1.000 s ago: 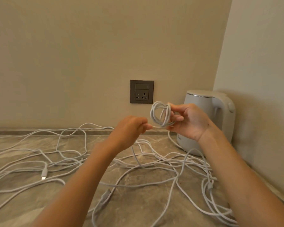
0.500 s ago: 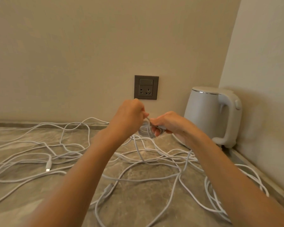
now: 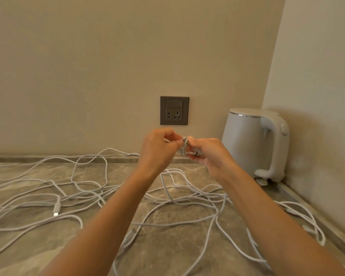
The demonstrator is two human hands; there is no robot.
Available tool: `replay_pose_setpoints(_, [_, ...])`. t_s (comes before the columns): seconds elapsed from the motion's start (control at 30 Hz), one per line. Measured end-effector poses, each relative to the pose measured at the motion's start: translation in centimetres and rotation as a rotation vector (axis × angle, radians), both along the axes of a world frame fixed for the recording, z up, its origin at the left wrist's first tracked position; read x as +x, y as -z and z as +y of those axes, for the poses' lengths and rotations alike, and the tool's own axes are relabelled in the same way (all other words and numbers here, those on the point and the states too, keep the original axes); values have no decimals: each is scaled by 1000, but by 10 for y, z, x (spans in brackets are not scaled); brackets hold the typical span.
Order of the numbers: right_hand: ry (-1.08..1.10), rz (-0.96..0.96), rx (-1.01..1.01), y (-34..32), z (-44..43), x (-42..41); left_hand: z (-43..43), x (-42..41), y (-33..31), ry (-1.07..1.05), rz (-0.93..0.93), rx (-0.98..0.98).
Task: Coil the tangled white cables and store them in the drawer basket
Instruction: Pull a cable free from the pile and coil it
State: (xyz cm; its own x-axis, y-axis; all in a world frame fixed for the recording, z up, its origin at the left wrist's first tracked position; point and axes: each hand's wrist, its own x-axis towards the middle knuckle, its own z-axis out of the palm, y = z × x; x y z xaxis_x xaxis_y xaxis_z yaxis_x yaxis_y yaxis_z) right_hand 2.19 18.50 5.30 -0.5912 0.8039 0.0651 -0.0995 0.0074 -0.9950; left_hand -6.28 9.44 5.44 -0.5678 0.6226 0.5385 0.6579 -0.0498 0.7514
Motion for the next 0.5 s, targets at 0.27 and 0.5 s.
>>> replay_pose_setpoints(0.27, [-67,99,-318,-2,-1,4,7,3,8,124,-44,56])
replay_pose_setpoints(0.5, [-240,-23,-362,1,2,8,5,-4,9,69,23,48])
